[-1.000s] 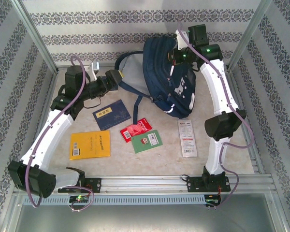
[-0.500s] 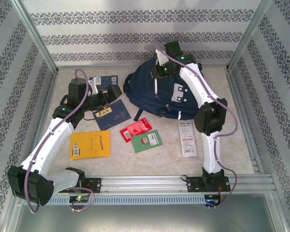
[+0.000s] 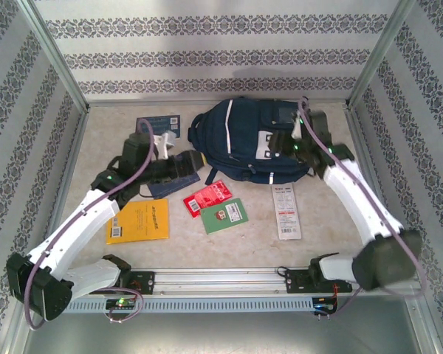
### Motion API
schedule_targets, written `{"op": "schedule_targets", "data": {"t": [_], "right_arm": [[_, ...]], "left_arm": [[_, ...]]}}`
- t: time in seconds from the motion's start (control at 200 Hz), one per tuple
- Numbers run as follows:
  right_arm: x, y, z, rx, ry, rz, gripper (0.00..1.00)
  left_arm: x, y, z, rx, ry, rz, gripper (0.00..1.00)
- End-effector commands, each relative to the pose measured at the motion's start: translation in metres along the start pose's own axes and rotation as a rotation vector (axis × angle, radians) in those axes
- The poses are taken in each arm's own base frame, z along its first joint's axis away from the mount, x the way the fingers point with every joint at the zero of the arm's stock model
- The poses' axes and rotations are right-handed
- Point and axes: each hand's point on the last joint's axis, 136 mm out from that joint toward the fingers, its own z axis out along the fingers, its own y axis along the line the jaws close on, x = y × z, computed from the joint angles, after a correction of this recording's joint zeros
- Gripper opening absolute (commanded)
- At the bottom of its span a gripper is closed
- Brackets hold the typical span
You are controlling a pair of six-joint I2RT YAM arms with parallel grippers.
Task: Pack books, pencil case, and school supplies into a backpack
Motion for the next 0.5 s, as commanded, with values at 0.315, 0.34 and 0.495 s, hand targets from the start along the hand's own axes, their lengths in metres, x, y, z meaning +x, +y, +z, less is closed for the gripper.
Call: {"op": "schedule_targets", "data": {"t": [0.315, 0.34, 0.495], "right_arm": [[0.14, -0.122, 0.028, 0.118, 0.189, 0.373, 0.72], [0.142, -0.123, 0.03, 0.119, 0.198, 0.376, 0.72], [0.154, -0.138, 0.042, 0.162, 0.253, 0.39, 0.72]], "left_arm": [[0.07, -0.001, 0.05, -0.048, 0.142, 0.151, 0.99], [0.071, -0.001, 0.051, -0.053, 0.142, 0.153, 0.99], [0.078, 0.004, 0.055, -0.069, 0.163, 0.151, 0.99]]}}
